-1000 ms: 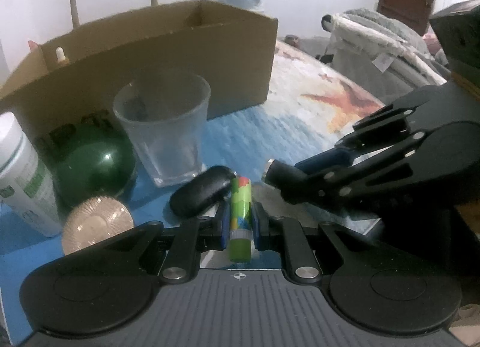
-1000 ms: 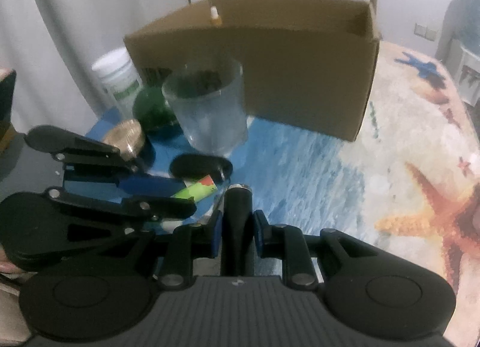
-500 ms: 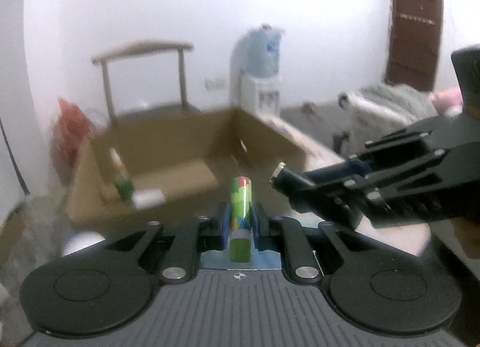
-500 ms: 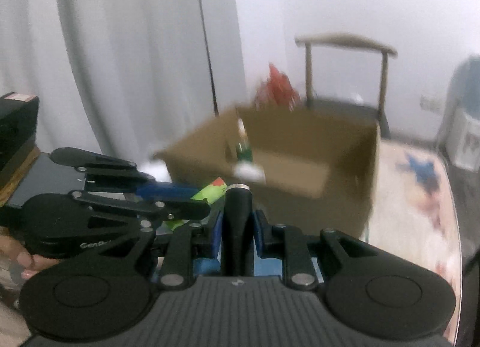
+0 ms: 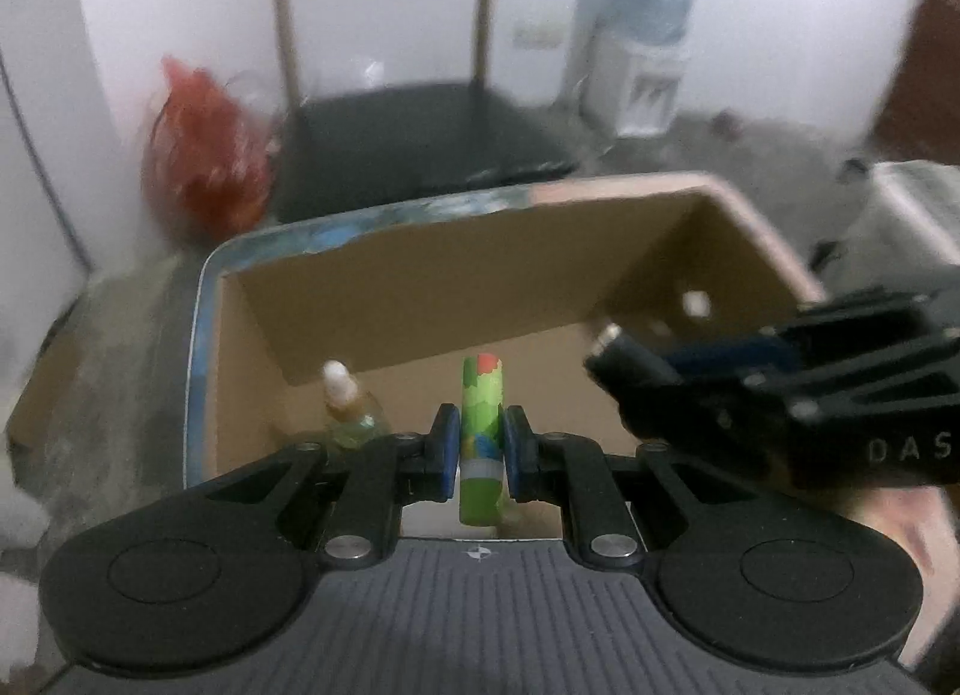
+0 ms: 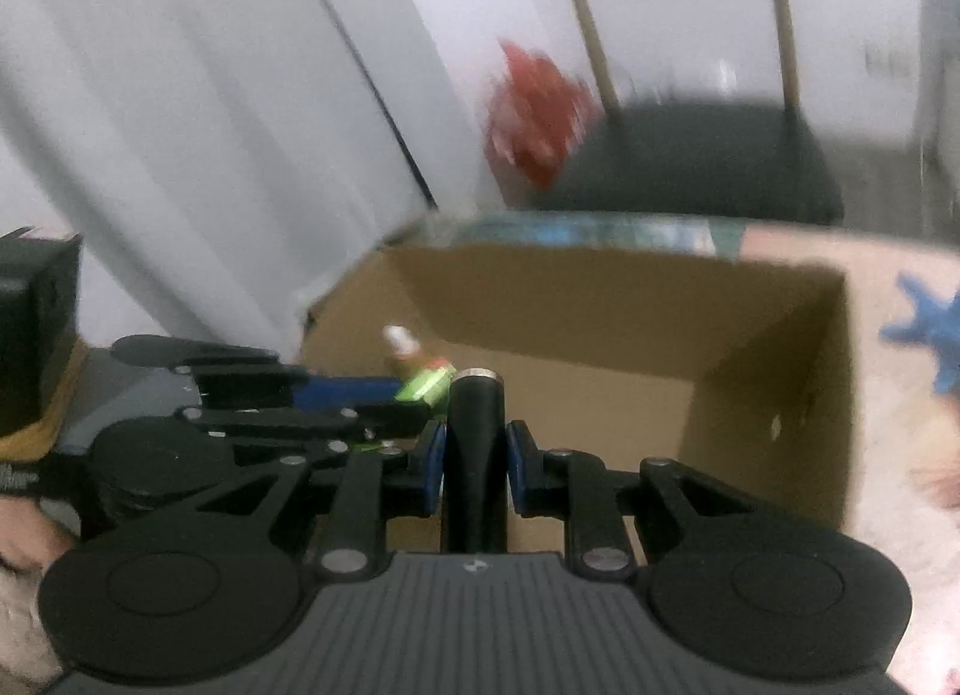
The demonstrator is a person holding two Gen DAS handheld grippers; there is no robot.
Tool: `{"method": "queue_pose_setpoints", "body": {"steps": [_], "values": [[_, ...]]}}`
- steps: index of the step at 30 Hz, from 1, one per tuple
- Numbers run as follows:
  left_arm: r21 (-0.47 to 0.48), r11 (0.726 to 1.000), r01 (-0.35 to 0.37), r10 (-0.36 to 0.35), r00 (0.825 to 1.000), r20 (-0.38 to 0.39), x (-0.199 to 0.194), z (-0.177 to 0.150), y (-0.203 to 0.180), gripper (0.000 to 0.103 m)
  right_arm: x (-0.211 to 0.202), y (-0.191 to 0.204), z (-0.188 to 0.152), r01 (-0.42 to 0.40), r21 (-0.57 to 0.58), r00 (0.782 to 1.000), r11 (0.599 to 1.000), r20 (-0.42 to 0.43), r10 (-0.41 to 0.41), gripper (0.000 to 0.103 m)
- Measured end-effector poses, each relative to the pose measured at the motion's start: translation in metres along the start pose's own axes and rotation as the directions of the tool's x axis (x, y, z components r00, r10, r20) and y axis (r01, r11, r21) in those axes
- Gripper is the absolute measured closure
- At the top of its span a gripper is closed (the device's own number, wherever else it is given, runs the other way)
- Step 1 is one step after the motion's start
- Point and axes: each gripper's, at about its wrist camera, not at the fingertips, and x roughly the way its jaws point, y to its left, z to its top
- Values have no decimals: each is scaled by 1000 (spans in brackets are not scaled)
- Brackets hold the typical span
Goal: Organize rigid objects
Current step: 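Carry the lip-balm tube into the cardboard box and open the right gripper, then move the right gripper back to the black oval fob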
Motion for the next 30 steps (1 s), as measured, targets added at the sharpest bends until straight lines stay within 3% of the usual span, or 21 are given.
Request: {"method": "queue_pose_setpoints", "body": {"steps": [9, 17, 25, 30], "values": [[-2, 996, -94, 93, 992, -86, 46, 27, 10, 87, 67, -42, 22, 63, 111, 991, 992, -122, -50, 79], [-13, 996, -87, 86, 994, -62, 33, 31, 3, 85, 56, -45, 28, 43, 149, 996, 988, -83, -31, 78], [-15, 999, -33, 34, 999, 27, -25, 17, -2, 84, -14, -27, 12, -2, 113, 999, 994, 35, -2, 78], [11, 999, 30, -31, 988, 151, -94, -16, -8, 81, -89, 0, -29, -51, 42, 988, 998, 146, 45, 78]]}}
